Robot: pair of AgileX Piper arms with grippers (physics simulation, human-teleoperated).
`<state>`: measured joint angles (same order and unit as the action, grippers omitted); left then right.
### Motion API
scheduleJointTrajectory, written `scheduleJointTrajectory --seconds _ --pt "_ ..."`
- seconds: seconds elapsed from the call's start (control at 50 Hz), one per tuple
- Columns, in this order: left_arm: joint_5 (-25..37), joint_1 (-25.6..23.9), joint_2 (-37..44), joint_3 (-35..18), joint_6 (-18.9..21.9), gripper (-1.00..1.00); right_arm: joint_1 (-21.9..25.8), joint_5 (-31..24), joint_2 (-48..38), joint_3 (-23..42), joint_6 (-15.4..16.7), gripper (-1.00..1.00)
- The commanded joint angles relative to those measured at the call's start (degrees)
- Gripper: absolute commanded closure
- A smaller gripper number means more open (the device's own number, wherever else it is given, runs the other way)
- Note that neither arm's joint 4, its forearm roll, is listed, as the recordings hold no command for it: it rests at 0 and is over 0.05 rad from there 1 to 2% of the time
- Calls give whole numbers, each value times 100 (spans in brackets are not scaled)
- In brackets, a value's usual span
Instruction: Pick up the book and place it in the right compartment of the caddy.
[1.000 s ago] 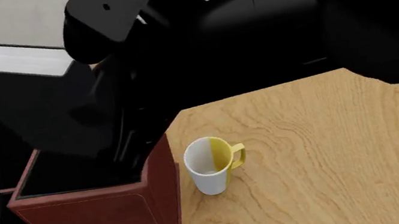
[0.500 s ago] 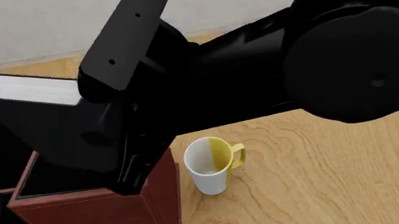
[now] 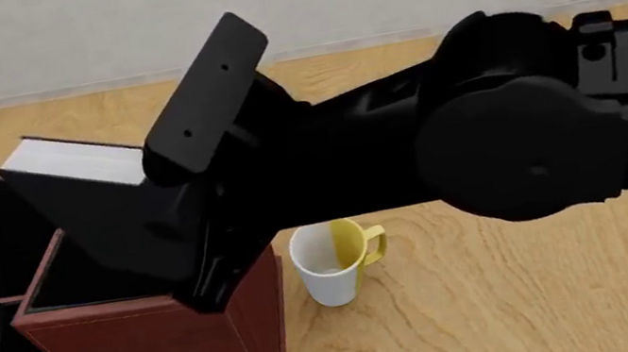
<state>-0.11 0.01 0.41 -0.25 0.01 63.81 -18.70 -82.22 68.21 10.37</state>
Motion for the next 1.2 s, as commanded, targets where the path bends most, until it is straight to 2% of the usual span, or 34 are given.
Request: scheduleJointTrajectory --seconds 0.02,0.46,0.96,0.98,1.2 --pt "0 0 1 0 -1 -100 -121 115 -34 68 -171 100" --pt "0 0 0 0 1 -100 -189 383 -248 -56 -425 100" --pt "0 0 0 0 0 -100 -105 339 -219 -52 -359 100" --pt "0 1 -1 0 1 -100 -109 332 -216 -50 -356 -100" --pt "0 1 1 0 0 -100 -79 384 -180 -139 -361 -100"
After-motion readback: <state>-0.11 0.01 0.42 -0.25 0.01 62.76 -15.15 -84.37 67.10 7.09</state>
